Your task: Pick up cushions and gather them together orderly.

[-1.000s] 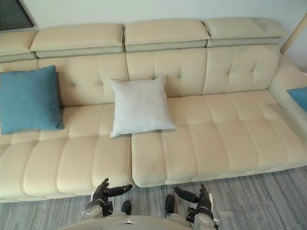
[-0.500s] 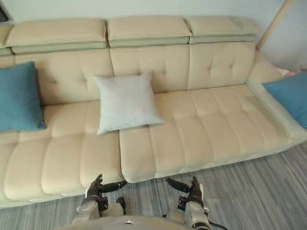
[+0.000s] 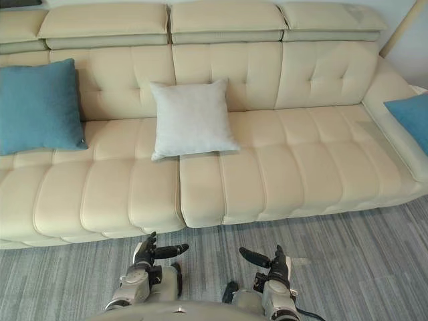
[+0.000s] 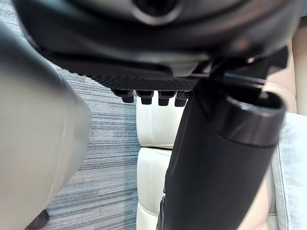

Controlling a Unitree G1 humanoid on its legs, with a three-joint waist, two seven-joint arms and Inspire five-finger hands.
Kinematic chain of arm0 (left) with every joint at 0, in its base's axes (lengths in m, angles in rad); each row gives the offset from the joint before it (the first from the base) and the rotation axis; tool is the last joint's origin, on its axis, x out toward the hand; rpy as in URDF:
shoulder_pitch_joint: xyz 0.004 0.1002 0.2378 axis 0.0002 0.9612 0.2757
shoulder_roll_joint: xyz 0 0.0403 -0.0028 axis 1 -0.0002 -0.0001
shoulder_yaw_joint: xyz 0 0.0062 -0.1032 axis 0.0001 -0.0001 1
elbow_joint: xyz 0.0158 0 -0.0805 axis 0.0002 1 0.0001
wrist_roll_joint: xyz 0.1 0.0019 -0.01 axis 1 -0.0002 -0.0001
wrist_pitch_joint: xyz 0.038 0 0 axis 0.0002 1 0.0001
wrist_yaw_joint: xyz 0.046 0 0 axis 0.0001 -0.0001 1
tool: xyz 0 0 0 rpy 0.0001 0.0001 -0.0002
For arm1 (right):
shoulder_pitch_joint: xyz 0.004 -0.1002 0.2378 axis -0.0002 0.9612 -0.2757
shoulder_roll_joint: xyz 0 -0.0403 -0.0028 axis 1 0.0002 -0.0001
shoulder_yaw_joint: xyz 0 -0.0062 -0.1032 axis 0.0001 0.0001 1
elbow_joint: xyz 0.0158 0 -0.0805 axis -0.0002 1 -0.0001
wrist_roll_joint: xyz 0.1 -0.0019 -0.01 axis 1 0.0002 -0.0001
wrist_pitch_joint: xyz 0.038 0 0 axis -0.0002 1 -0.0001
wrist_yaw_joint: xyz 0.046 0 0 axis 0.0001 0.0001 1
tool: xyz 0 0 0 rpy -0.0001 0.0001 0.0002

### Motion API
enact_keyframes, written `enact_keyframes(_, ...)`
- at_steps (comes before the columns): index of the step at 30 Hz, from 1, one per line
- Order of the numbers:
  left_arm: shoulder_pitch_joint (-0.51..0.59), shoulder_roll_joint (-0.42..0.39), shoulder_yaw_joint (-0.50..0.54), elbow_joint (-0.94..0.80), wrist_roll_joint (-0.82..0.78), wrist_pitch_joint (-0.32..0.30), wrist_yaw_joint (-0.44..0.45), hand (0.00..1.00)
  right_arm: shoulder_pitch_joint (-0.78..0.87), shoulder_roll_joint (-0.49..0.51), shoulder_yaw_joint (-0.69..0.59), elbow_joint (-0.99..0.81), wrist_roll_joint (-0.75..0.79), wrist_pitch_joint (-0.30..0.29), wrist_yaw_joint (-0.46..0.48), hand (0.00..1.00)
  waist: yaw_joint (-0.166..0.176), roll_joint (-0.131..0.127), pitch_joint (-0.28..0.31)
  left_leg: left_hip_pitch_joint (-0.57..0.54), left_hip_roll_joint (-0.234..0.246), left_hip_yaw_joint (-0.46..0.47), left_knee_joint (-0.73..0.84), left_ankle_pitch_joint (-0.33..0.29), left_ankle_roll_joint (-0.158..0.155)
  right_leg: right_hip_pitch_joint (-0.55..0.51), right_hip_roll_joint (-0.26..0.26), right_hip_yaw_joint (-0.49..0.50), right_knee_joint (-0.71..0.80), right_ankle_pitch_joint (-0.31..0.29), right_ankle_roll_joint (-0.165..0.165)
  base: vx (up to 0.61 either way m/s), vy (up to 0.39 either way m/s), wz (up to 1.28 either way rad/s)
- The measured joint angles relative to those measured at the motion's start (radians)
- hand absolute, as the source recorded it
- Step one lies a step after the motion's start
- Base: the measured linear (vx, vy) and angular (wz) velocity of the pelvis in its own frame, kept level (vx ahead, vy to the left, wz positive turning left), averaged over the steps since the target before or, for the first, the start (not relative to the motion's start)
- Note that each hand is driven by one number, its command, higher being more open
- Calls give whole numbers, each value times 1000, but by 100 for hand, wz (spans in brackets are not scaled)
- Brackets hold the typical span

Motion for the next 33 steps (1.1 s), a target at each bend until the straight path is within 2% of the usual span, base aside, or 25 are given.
enact_keyframes(1, -1, 0, 0, -1, 2, 0, 0, 100, 1, -2, 0, 0, 0, 0, 0, 100, -1, -3, 2, -7, -5, -9, 37, -26, 2, -7, -6, 0, 7, 1, 0, -131, 69, 23)
enact_keyframes(4, -2, 0, 1, -1, 21, 0, 2, 100, 3, -6, 0, 0, 0, -2, 1, 100, -2, -15, 9, -3, -55, -106, 227, -173, 7, -28, -39, 23, 26, 15, 19, -92, 126, -11)
enact_keyframes(6, 9, -9, 2, -1, 31, 1, 0, 100, 2, -9, -1, 4, -1, -2, 2, 100, -2, 2, 11, 42, -69, -160, 205, -258, 12, -51, -33, 59, 28, 29, 35, -141, 205, -37)
enact_keyframes(9, 14, 21, 5, 14, 32, 7, 13, 100, 31, 25, 6, 16, 1, 4, 22, 100, -5, -22, 0, 74, -95, -96, 171, -263, 25, -40, -53, 118, -20, 81, 69, -131, 213, -43)
enact_keyframes(13, 25, 22, 5, 40, 35, 8, 17, 100, 58, 25, -8, 16, 13, 5, 24, 100, -15, -24, -42, 100, -127, -74, 118, -263, 28, -24, -66, 157, -109, 134, 83, 2, 121, -38)
enact_keyframes(16, 29, 22, 5, 63, 45, 10, 17, 100, 61, 26, -33, 16, 20, 5, 30, 100, -16, -7, -47, 152, -120, -2, 81, -240, 52, -8, -49, 231, -166, 172, 94, 84, 39, -66)
enact_keyframes(20, 23, 23, 10, 79, 57, 11, 16, 100, 39, 27, -48, 17, 38, 4, 29, 100, -20, -8, -47, 185, -96, 81, 65, -242, 51, -17, -18, 313, -206, 213, 82, 92, 1, -87)
enact_keyframes(21, 18, 18, 11, 79, 64, 11, 15, 100, 25, 27, -48, 20, 38, 4, 29, 100, -25, -7, -47, 191, -78, 109, 58, -242, 51, -43, 2, 280, -217, 254, 63, 21, -86, -124)
enact_keyframes(22, 17, 16, 11, 79, 66, 11, 15, 100, 5, 28, -44, 22, 38, 1, 30, 100, -23, -3, -46, 199, -51, 138, 44, -241, 52, -53, 19, 215, -240, 295, 27, -6, -167, -148)
enact_keyframes(23, 18, 14, 11, 79, 67, 11, 13, 100, -13, 27, -44, 28, 38, -2, 31, 100, -25, 3, -41, 213, -36, 184, 24, -240, 52, -62, 14, 90, -231, 266, -27, -16, -137, -121)
enact_keyframes(24, 17, 15, 9, 80, 70, 13, 11, 100, -22, 27, -49, 34, 38, -2, 31, 100, -26, -1, -37, 225, -35, 209, 17, -239, 49, -69, -3, -7, -195, 222, -61, 7, -183, -124)
enact_keyframes(25, 11, 13, -2, 79, 72, 19, 9, 100, -35, 25, -79, 46, 38, -2, 30, 100, -30, 6, -29, 264, -24, 269, 4, -238, 46, -67, -58, -210, -121, 160, -60, 57, -120, -118)
enact_keyframes(26, 15, 16, -3, 79, 72, 19, 8, 100, -37, 24, -89, 59, 38, -3, 28, 100, -30, 7, -26, 298, -24, 301, -6, -238, 35, -54, -74, -265, -103, 157, -47, 64, -124, -111)
enact_keyframes(30, 29, 25, -13, 79, 72, 20, 8, 100, -37, -9, -89, 120, 38, -2, 29, 100, -33, 28, -13, 332, -1, 269, 11, -239, 28, -48, -9, -148, -122, 148, -42, 44, -139, -89)
enact_keyframes(33, 23, 27, -36, 76, 74, 20, -2, 100, -12, -36, -121, 127, 45, 0, 24, 100, -39, 42, 7, 247, 65, 181, 278, -253, 25, -19, 29, -113, -124, 124, -60, 64, -199, -46)
